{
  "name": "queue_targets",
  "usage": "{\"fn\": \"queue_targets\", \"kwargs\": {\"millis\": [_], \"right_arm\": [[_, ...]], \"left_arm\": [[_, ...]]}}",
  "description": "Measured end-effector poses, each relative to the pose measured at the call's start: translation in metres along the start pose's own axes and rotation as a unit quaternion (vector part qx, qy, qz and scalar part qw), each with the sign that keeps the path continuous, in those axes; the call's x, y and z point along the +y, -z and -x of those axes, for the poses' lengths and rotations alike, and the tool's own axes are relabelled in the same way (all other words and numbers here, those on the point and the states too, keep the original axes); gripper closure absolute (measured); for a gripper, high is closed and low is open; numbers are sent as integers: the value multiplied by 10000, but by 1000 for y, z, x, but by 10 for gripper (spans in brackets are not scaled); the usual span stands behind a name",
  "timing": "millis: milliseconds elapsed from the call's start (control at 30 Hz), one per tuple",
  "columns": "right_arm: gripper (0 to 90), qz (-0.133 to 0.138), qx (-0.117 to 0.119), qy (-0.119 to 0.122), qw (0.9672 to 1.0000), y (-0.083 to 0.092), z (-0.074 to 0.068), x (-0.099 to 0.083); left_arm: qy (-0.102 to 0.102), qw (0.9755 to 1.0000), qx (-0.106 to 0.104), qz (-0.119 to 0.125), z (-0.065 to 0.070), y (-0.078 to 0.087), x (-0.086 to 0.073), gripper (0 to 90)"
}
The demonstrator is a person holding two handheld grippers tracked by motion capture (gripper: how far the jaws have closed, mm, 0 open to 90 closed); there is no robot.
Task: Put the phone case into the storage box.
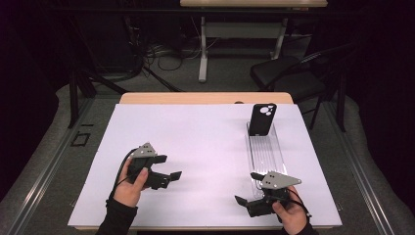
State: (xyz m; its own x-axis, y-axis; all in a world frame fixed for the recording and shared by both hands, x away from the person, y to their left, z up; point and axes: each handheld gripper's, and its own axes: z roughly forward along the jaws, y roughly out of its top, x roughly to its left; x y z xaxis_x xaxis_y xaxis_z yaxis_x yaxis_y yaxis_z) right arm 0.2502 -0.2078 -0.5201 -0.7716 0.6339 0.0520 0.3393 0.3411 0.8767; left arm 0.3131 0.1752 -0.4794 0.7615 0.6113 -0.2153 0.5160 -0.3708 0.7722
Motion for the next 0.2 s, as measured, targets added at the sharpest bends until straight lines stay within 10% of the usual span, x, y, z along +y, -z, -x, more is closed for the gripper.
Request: {"fn": "queue_targets", "kwargs": {"millis": [200], "right_arm": [[77,3,14,4,10000,0,0,0]], "left_arm": [[24,10000,23,21,-2,1,0,148]]}}
